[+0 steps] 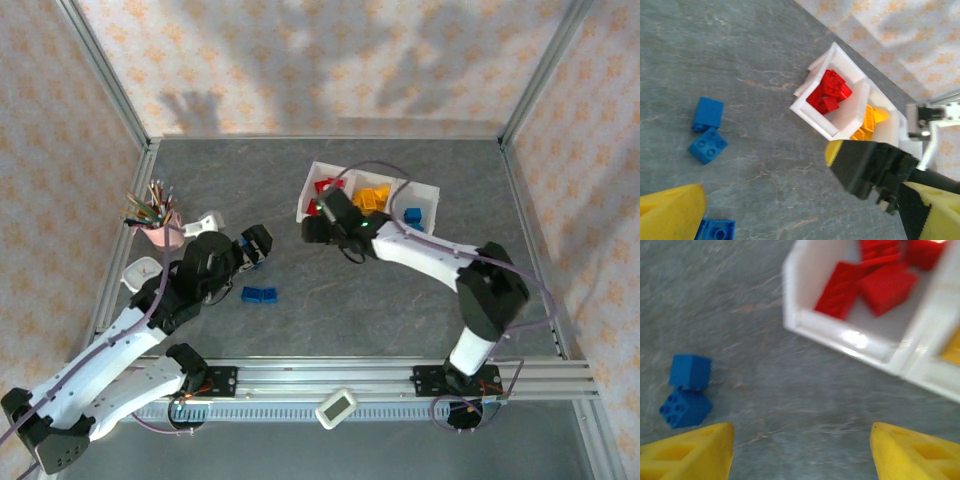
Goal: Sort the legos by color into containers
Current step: Pick up the lego from the middle-left of the table.
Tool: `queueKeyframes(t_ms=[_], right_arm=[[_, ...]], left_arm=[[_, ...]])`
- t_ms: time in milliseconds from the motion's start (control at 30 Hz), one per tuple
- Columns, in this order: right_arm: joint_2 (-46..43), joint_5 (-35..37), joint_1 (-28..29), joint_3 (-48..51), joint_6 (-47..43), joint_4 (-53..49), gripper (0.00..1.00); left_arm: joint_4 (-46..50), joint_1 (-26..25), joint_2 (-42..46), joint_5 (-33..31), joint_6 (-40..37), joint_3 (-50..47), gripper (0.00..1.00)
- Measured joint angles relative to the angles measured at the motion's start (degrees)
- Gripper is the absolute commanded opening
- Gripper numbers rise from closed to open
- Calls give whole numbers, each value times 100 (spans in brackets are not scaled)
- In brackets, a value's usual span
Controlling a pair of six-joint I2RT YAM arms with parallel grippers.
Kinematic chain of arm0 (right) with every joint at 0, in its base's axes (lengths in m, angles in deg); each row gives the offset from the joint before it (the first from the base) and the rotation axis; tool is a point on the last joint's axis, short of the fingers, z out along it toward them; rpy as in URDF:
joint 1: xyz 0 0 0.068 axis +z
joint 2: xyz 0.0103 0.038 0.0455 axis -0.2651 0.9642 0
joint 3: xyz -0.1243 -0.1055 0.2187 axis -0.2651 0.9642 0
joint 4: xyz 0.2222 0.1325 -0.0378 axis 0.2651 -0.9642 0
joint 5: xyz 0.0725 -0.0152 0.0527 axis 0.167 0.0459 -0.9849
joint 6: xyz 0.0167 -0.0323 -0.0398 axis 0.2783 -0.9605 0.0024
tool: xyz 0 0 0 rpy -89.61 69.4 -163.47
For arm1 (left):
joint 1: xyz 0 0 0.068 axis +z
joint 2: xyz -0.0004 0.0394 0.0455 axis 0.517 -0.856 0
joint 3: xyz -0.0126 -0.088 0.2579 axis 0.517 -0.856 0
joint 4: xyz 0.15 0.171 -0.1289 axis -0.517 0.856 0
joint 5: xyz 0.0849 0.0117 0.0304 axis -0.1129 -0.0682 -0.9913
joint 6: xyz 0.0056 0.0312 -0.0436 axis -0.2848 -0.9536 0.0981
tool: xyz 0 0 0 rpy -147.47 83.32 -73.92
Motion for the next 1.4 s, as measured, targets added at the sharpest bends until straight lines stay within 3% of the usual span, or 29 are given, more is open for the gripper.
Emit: queueKeyframes(t_ms=[233, 567, 833, 1400], right_arm=[[1143, -205, 551, -1034, -214, 201, 79], [2273, -492, 868, -2006, -861, 232, 81], [2949, -608, 876, -2732, -1467, -20, 69], [3123, -599, 876, -2955, -2065, -380, 37]], left_arm=[[629, 35, 463, -317, 295, 0, 99], [1204, 35, 960, -673, 678, -15, 99], [1335, 35, 1071, -835, 820, -79, 99], [1351, 35, 1069, -922, 839, -111, 99]])
